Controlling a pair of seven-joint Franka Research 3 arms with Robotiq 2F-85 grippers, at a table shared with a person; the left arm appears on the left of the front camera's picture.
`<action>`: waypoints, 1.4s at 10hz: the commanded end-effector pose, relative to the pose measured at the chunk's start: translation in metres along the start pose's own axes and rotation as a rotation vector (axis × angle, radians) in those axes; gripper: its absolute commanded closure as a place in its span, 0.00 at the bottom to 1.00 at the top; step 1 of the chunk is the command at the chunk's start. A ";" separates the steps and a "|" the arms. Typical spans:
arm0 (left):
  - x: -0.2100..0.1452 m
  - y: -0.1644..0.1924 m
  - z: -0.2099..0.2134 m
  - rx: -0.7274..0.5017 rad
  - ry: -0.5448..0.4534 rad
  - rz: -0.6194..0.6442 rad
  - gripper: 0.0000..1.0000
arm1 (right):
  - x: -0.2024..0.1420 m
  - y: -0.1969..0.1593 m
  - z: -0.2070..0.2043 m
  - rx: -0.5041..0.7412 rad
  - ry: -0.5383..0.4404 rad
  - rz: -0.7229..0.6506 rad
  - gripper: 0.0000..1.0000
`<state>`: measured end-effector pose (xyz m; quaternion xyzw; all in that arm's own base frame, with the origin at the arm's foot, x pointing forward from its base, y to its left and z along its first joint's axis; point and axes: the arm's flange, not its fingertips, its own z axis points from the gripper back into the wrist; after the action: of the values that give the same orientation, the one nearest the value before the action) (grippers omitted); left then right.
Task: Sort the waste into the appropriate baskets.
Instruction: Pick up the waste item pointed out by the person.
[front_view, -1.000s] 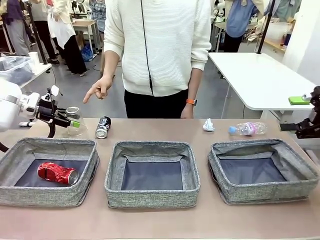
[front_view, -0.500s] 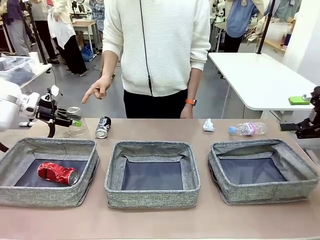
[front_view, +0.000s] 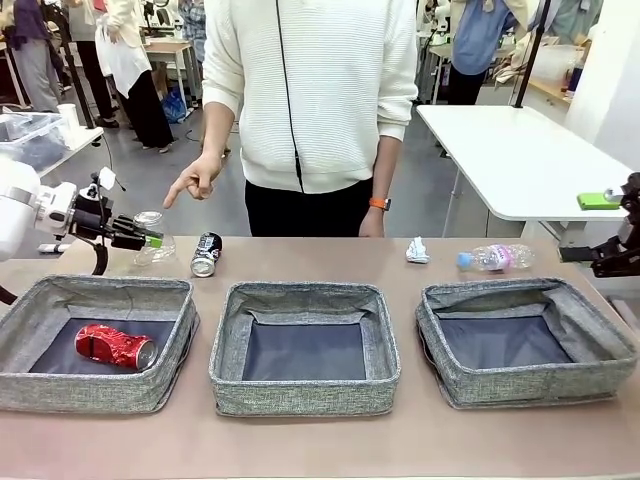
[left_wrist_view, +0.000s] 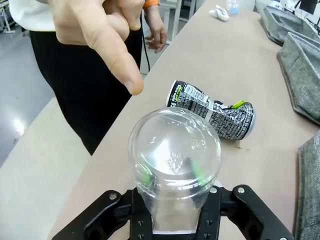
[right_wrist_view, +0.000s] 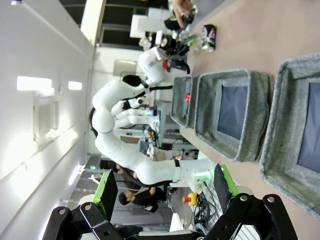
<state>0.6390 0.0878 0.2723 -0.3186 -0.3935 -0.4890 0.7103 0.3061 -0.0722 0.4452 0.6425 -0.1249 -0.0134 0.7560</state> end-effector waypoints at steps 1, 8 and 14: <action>0.004 -0.005 0.012 0.005 0.006 0.007 0.69 | 0.001 0.003 0.001 0.014 -0.002 0.001 0.00; 0.122 -0.087 0.196 0.201 0.151 0.505 0.69 | 0.001 0.003 0.001 0.014 -0.002 0.001 0.00; 0.124 -0.187 0.142 -0.064 0.313 0.593 0.69 | 0.001 0.003 0.001 0.014 -0.002 0.001 0.00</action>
<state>0.4569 0.0743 0.4584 -0.3502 -0.1927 -0.2333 0.8865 0.3061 -0.0722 0.4453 0.6425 -0.1249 -0.0133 0.7559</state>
